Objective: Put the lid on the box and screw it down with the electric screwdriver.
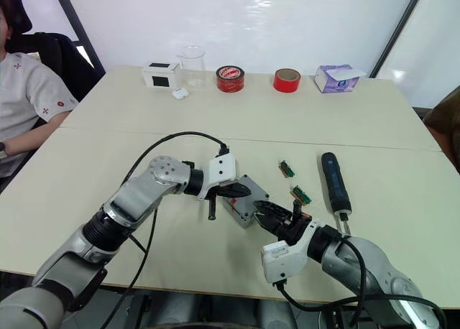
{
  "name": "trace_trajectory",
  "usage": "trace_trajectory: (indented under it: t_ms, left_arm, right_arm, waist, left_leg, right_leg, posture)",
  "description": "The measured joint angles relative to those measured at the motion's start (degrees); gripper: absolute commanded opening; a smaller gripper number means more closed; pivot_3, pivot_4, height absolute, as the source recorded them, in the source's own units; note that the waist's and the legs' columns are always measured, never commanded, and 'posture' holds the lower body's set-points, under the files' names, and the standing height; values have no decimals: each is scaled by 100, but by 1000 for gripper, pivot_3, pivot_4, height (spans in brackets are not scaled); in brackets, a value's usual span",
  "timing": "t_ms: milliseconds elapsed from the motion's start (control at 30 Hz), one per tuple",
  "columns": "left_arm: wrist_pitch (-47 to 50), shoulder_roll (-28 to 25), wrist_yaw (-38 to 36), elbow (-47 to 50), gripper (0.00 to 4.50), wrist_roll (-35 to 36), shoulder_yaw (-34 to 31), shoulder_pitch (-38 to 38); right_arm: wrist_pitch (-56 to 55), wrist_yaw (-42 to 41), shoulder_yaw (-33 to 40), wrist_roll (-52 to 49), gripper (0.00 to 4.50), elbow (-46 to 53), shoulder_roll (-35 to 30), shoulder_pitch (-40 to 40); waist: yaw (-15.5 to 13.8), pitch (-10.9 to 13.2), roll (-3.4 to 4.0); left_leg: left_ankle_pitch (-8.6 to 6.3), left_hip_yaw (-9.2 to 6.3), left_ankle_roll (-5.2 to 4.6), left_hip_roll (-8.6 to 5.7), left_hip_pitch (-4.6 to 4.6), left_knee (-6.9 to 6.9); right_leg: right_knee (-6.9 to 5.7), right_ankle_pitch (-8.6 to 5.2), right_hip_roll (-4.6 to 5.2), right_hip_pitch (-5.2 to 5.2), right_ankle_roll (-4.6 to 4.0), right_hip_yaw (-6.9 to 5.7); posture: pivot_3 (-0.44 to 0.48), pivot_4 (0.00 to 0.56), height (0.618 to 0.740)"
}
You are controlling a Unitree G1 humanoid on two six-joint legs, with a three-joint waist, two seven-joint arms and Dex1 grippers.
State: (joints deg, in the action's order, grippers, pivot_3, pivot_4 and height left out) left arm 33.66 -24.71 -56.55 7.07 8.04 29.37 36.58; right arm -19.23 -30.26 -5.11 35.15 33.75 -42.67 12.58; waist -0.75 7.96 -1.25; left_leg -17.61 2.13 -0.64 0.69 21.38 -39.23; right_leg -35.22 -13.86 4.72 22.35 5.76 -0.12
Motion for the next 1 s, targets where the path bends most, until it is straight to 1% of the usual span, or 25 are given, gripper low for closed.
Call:
trace_trajectory:
  t_ms: [33, 233, 400, 533, 733, 800, 933, 1000]
  left_arm:
    - [-31, -2, -41, -1, 0, 14, -41, -30]
    - [-7, -122, -229, 64, 0, 149, -208, -44]
    - [466, -122, -244, 118, 0, 417, -454, -19]
    - [700, -121, -246, 204, 0, 631, -680, 95]
    - [1444, 94, -122, 298, 0, 1368, -1399, 621]
    - [1486, 64, 10, 84, 0, 1387, -1560, 834]
    - [1319, -105, 107, -360, 0, 1160, -1469, 854]
    - [1188, -180, 121, -677, 0, 999, -1410, 773]
  right_arm:
    - [16, -8, 0, -24, 48, -17, 2, 1]
    - [24, -13, 187, -258, 48, -188, -3, 30]
    - [-40, -6, 199, -457, 48, -350, -3, 55]
    - [-126, 23, 199, -490, 48, -528, -6, 100]
    - [-156, 27, 199, -570, 48, -669, -6, 91]
    - [-74, -38, 199, -751, 48, -697, 1, 89]
    - [123, -128, 199, -1026, 48, -694, 74, 91]
    - [425, -293, 222, -1549, 48, -664, 209, 105]
  waist:
    - [2, 2, 3]
    - [8, 12, 10]
    - [9, 39, 27]
    - [4, 89, 23]
    - [6, 97, 23]
    - [10, 97, 23]
    - [28, 98, 23]
    - [16, 99, 23]
  left_leg:
    - [0, 0, 0, 0, 2, 0]
    - [0, 1, 0, 2, 7, 5]
    - [0, 1, 0, 2, 16, 6]
    - [0, 1, 0, 2, 29, 6]
    - [3, 1, 2, -3, 82, 4]
    - [3, 0, 2, -14, 83, 4]
    - [3, 0, 2, -12, 82, 4]
    - [3, -1, 2, -9, 83, 4]
  right_leg:
    - [0, 0, 0, 3, 0, 0]
    - [0, 0, -1, 12, 0, 0]
    - [-1, 0, -3, 23, 0, 0]
    - [-2, 0, -3, 33, 0, 0]
    - [-6, 3, -4, 82, 3, 0]
    - [-7, 3, -6, 84, 3, 0]
    - [-8, 2, -12, 86, 3, 0]
    - [-8, 2, -11, 87, 3, 0]
  posture:
    - [0, 150, 740]
    - [0, 150, 740]
    - [0, 150, 740]
    - [0, 150, 740]
    - [0, 150, 740]
    - [0, 150, 740]
    - [0, 150, 740]
    - [0, 150, 740]
